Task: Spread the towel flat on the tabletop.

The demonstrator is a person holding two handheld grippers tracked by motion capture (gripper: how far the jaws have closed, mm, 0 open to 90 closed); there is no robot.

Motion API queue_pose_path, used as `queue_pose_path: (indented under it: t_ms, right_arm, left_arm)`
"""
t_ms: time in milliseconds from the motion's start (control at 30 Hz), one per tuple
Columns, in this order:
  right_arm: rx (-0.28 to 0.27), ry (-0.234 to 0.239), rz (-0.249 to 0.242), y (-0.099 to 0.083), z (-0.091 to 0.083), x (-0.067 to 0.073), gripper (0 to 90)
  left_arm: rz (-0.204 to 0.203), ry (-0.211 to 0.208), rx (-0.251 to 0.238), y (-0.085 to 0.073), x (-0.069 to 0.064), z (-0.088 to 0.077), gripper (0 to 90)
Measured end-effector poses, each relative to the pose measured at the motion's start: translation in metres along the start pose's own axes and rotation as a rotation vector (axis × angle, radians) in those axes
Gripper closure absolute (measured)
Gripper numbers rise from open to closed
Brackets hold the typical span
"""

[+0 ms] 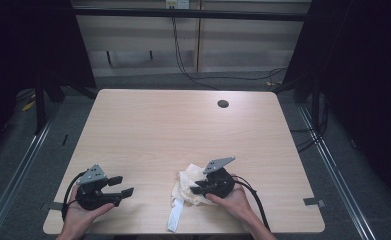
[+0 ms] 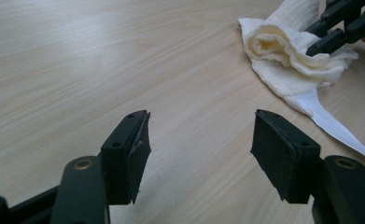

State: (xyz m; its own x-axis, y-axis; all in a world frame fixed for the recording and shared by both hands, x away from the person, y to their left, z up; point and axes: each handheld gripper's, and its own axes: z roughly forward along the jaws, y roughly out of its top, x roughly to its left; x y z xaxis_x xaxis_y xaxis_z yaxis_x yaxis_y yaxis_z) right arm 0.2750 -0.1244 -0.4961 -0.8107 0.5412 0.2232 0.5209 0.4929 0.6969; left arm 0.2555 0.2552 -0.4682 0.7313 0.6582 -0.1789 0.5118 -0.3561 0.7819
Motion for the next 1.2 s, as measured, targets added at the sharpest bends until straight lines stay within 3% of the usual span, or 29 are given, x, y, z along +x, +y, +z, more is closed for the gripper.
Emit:
queue_pose_path:
  t_ms: [167, 300, 400, 500, 567, 700, 933, 1133, 1200]
  right_arm:
    - [-0.008, 0.008, -0.003, 0.002, -0.005, 0.004, 56.4]
    - [-0.063, -0.016, -0.003, 0.007, -0.020, 0.008, 49.3]
    - [-0.097, -0.028, -0.021, 0.010, -0.033, 0.016, 51.3]
    - [-0.104, 0.015, -0.046, 0.011, -0.037, 0.026, 68.2]
    - [-0.094, 0.033, -0.057, 0.011, -0.033, 0.031, 73.1]
    - [-0.080, 0.049, -0.079, 0.016, -0.020, 0.037, 73.3]
    - [-0.053, 0.060, -0.085, 0.019, -0.002, 0.039, 65.8]
    - [-0.023, 0.039, -0.112, 0.017, 0.010, 0.041, 62.3]
    - [-0.004, 0.003, -0.127, 0.017, 0.013, 0.043, 64.1]
  left_arm:
    - [0.006, -0.009, 0.000, 0.000, 0.000, 0.000, 36.6]
    - [0.010, -0.009, 0.007, 0.000, -0.002, 0.001, 36.6]
    - [0.010, -0.007, 0.004, 0.000, -0.001, 0.001, 36.3]
    - [0.006, -0.001, 0.005, 0.000, -0.001, 0.001, 36.2]
    - [0.007, -0.002, 0.004, 0.000, -0.001, 0.001, 35.9]
    - [0.007, -0.002, 0.006, 0.000, -0.001, 0.001, 35.9]
    - [0.010, 0.002, 0.005, -0.001, -0.001, 0.000, 35.6]
    - [0.019, 0.008, 0.015, -0.001, -0.001, -0.001, 35.6]
    - [0.023, 0.009, 0.015, -0.001, -0.001, 0.000, 35.6]
